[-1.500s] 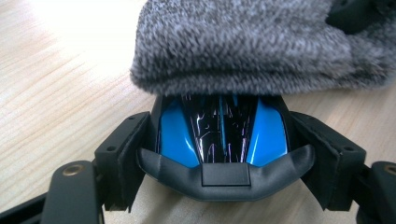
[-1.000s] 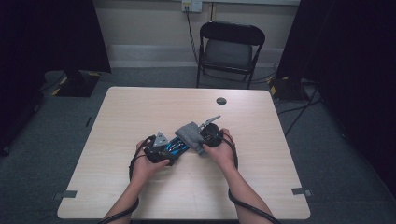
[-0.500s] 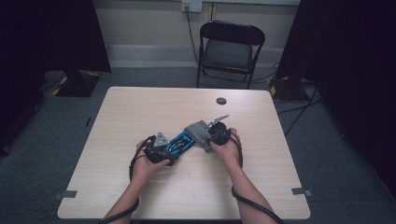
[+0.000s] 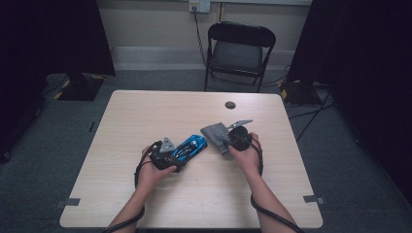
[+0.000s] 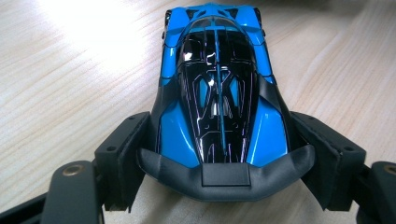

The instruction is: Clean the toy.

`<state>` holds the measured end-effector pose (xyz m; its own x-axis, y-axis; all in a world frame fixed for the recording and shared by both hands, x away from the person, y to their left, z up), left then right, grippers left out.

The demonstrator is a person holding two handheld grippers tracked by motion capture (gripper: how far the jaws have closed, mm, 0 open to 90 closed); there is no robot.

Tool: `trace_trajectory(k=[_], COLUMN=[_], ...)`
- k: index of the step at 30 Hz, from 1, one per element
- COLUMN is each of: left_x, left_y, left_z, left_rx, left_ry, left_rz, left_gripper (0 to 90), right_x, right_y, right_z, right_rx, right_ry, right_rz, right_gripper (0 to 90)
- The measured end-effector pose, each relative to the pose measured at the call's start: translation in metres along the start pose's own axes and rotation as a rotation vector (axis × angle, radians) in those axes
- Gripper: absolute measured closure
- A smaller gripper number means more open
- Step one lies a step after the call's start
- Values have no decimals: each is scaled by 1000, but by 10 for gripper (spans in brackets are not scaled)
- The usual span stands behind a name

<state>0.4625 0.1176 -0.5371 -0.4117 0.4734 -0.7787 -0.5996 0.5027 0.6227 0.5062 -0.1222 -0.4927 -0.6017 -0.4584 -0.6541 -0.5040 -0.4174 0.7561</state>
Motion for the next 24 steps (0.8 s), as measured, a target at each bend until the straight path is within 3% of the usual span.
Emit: trace_trajectory(k=[5, 9, 12, 17, 18, 21, 24], left_x=[0, 0, 0, 0, 0, 0, 0], left_y=[0, 0, -1, -1, -1, 0, 0], left_z=[0, 0, 0, 0, 0, 0, 0], left_rx=[-1, 1, -1, -1, -1, -2, -11], left_ry=[1, 4, 6, 6, 6, 4, -6], left_rz=[2, 0, -2, -1, -1, -1, -1], left_gripper=[244, 244, 244, 244, 244, 244, 244], right_x=[-1, -1, 0, 1, 1, 0, -1], right_y=[16, 26, 28, 27, 27, 21, 17], right_z=[6, 27, 35, 65, 65, 81, 90], right_rx=[-28, -83, -99, -146, -146, -198, -204], right_ry=[39, 92, 117, 196, 196, 223, 254], right_rz=[-26, -50, -47, -44, -44, -36, -21], right_gripper=[765, 765, 765, 764, 764, 761, 758])
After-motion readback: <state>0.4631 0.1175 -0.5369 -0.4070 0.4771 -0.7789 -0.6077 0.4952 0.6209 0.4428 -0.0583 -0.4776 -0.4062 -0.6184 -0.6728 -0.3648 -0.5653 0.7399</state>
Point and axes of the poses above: each handheld gripper's, and its own axes: y roughly backward along the jaws, x roughly out of its underside, z roughly to its left, the point moved 6 cm from there along -y, roughly forward along the jaws, and after that the axes turned 4 degrees about -x, right-handed, at the moved point
